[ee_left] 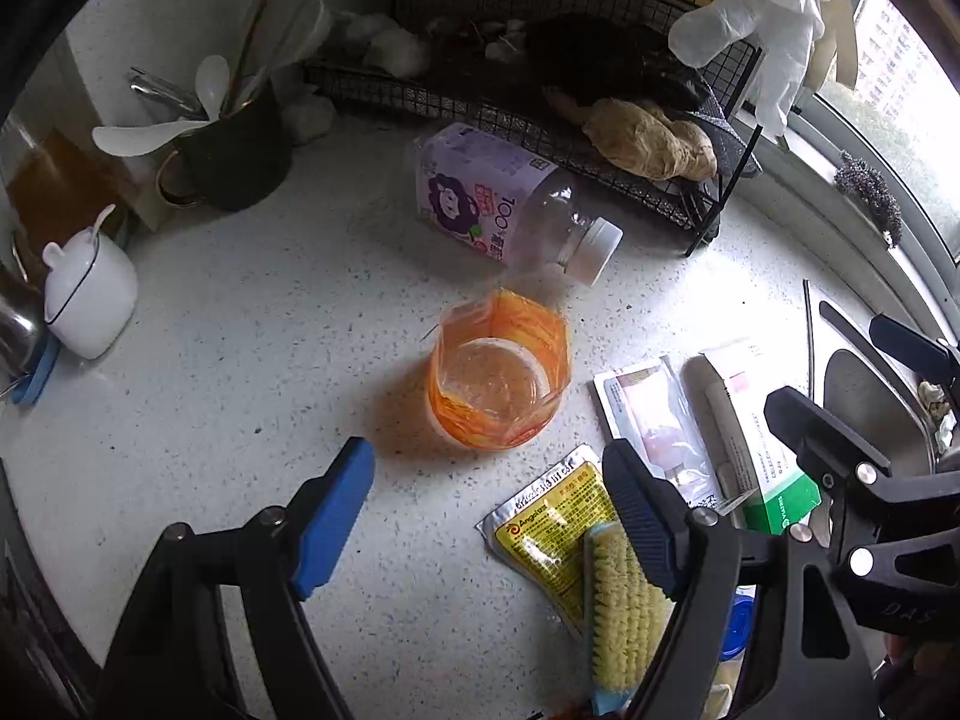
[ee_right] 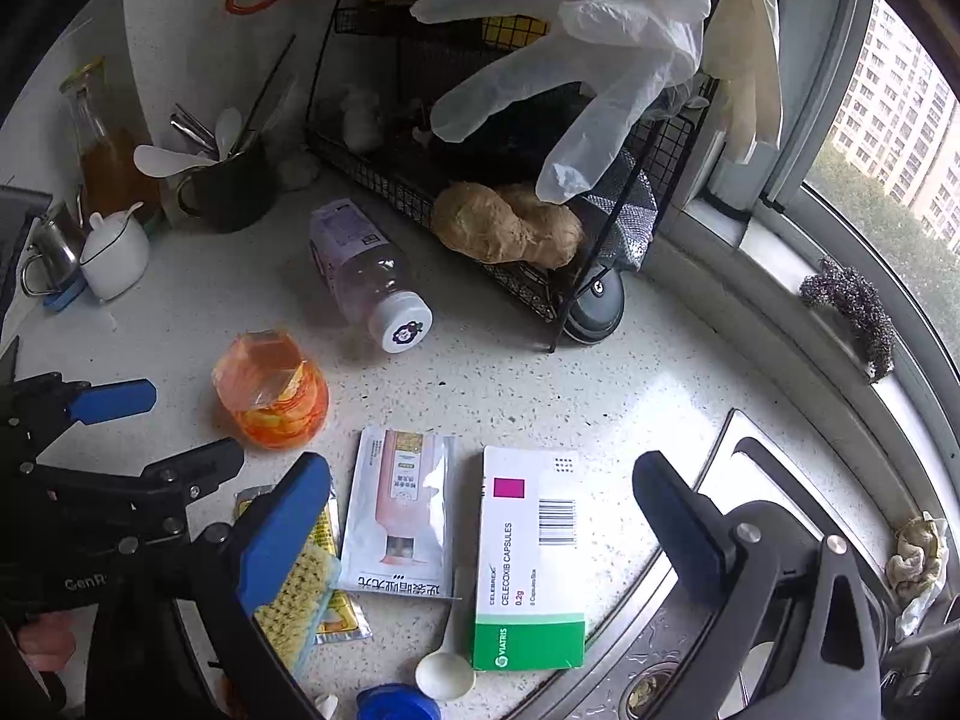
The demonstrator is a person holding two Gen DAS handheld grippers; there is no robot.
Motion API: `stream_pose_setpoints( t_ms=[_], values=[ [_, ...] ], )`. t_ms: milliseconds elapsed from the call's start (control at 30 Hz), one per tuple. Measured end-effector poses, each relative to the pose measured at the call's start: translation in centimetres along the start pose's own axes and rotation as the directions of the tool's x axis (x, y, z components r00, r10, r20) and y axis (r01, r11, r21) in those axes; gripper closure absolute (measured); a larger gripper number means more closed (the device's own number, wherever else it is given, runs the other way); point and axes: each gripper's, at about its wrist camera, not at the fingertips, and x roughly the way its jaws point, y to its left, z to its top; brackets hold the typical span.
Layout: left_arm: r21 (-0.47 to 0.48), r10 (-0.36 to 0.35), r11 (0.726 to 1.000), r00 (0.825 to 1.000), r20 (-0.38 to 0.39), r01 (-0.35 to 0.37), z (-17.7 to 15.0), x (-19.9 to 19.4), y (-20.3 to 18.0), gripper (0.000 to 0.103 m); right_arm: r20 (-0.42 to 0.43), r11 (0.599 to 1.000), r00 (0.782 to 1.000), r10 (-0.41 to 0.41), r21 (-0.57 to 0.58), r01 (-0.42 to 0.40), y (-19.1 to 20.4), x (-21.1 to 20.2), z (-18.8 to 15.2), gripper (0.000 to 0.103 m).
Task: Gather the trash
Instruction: 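Grasp the orange plastic cup with the left gripper, then grasp the lilac drink bottle with the right gripper while the left holds the cup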
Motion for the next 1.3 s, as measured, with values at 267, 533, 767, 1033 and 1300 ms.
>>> stream_pose_setpoints(
  t_ms=[267,533,767,1033,1300],
  values=[
    [0.037,-0.019,0.999,1.0,-0.023,0.02,2.1,3.5,-0.3,0.026,-0.054,1.0,0.998,-0.01,0.008,0.011,-1.0,3.2,1.2,0.002],
    [0.024,-0.033,0.999,0.999,-0.04,0.034,3.5,5.6,0.5,0.028,-0.072,1.0,0.997,-0.009,0.014,0.01,-1.0,4.9,2.4,0.002],
    [0.061,-0.013,0.998,1.0,-0.011,0.014,3.5,5.3,0.8,0.04,-0.069,1.0,0.997,0.017,0.011,-0.016,0.0,5.3,3.2,0.002],
    [-0.011,0.05,0.999,0.997,0.063,-0.049,4.7,2.4,4.7,0.04,-0.054,0.99,0.99,0.13,-0.042,-0.132,3.8,6.0,5.9,0.002],
    [-0.11,0.127,0.987,0.986,0.106,-0.115,6.2,0.1,11.0,0.04,-0.029,0.97,0.98,0.196,-0.144,-0.198,8.6,6.5,10.4,0.002]
  ],
)
